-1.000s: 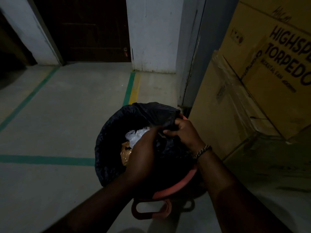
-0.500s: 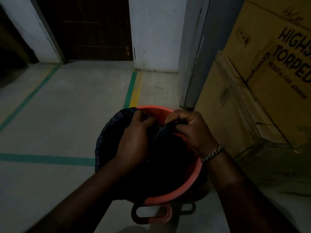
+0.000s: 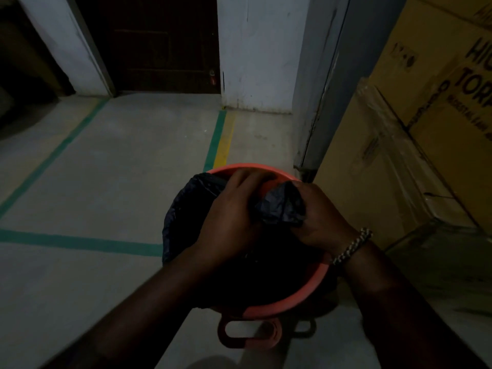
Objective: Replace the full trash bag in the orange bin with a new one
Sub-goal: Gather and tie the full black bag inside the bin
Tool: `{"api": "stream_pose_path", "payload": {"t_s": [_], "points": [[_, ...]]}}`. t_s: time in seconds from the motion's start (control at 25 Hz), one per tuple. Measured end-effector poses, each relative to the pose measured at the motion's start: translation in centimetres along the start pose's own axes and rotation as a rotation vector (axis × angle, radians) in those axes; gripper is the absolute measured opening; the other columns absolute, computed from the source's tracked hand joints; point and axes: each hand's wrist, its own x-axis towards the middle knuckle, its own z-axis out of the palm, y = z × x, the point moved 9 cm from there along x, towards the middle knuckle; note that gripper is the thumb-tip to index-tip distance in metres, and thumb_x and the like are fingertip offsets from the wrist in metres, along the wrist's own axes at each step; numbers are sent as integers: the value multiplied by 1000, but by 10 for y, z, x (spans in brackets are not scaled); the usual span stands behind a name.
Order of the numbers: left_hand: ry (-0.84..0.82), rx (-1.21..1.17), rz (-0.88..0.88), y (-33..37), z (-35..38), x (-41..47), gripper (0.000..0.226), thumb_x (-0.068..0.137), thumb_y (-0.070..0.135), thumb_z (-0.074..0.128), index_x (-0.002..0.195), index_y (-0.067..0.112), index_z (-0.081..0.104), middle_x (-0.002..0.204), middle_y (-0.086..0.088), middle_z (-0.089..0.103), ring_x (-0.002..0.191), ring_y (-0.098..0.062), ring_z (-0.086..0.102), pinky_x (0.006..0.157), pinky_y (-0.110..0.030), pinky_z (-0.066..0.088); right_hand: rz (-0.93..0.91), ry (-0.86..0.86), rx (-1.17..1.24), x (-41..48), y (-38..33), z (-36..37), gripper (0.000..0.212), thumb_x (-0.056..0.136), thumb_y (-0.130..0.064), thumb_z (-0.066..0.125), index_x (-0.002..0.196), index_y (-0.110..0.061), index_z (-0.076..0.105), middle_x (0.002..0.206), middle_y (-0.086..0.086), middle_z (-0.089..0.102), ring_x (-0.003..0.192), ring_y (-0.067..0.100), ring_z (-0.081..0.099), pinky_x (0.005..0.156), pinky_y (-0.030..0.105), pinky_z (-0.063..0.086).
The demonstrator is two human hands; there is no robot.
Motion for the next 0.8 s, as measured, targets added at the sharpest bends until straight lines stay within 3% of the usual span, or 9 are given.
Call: {"api": "stream_pose_path", "payload": {"t_s": [0.08, 0.16, 0.28, 0.4, 0.48, 0.56, 0.6, 0.72, 0.8], "points": [[-153, -24, -43, -18, 9, 0, 61, 78, 41, 69, 135, 36, 52, 134, 10, 60, 124, -12, 57, 100, -31, 48, -172, 108, -104, -2, -11, -9, 13, 88, -3, 71, 100, -3, 74, 85, -11, 72, 86, 4, 69, 75, 28, 54], [-202, 114, -50, -29, 13, 0, 44, 78, 41, 61, 121, 32, 61, 115, 2, 68, 109, -20, 65, 88, -32, 52, -210, 147, -134, 0, -18, -14, 7, 79, -1, 79, 82, -6, 75, 83, 1, 67, 81, 14, 67, 71, 29, 50], [17, 162, -47, -22, -2, 3, 19, 80, 26, 58, 90, 16, 71, 91, -8, 67, 86, -26, 66, 68, -31, 45, -244, 220, 120, 1, -32, -28, 14, 73, 11, 77, 73, 1, 67, 84, 18, 65, 80, 22, 65, 74, 31, 51], [158, -53, 37, -4, -21, -2, 16, 86, 13, 62, 98, 19, 71, 98, 2, 73, 97, -13, 68, 79, -28, 51, -215, 160, 204, 2, -32, -36, 26, 75, 12, 77, 95, -2, 69, 103, 17, 65, 97, 21, 65, 84, 30, 51], [192, -108, 58, 3, -31, -8, 19, 85, 8, 65, 99, 20, 71, 95, 6, 73, 95, -6, 68, 81, -32, 54, -95, -34, 93, 2, -25, -23, 67, 71, 1, 85, 127, -27, 59, 128, -2, 62, 118, 11, 61, 95, 23, 48], [180, -137, 59, 12, -31, -13, 23, 83, 11, 64, 103, 19, 71, 98, 6, 74, 98, -5, 68, 83, -35, 55, 19, -253, -64, -10, -11, 2, 94, 66, -11, 91, 143, -36, 44, 142, -21, 50, 131, -6, 47, 109, 17, 39], [161, -154, 69, 18, -29, -15, 24, 81, 17, 62, 104, 20, 70, 101, 6, 73, 101, -7, 68, 86, -35, 55, 45, -305, -111, -15, -3, 12, 89, 67, -17, 91, 141, -38, 45, 138, -27, 48, 129, -11, 44, 112, 14, 34], [147, -152, 27, 23, -24, -16, 21, 81, 37, 67, 98, 25, 65, 97, 8, 70, 98, -11, 68, 82, -37, 53, -163, -308, -328, -21, -18, 35, 58, 79, -41, 67, 130, -43, 38, 121, -33, 46, 118, -8, 47, 107, 0, 27], [136, -166, -19, 17, -22, -15, 24, 80, 37, 72, 98, 24, 63, 93, 8, 69, 93, -9, 67, 78, -36, 54, -130, -88, -242, -11, -29, 17, 44, 98, -26, 48, 141, -22, 42, 90, -24, 66, 88, -5, 67, 94, 8, 47]]}}
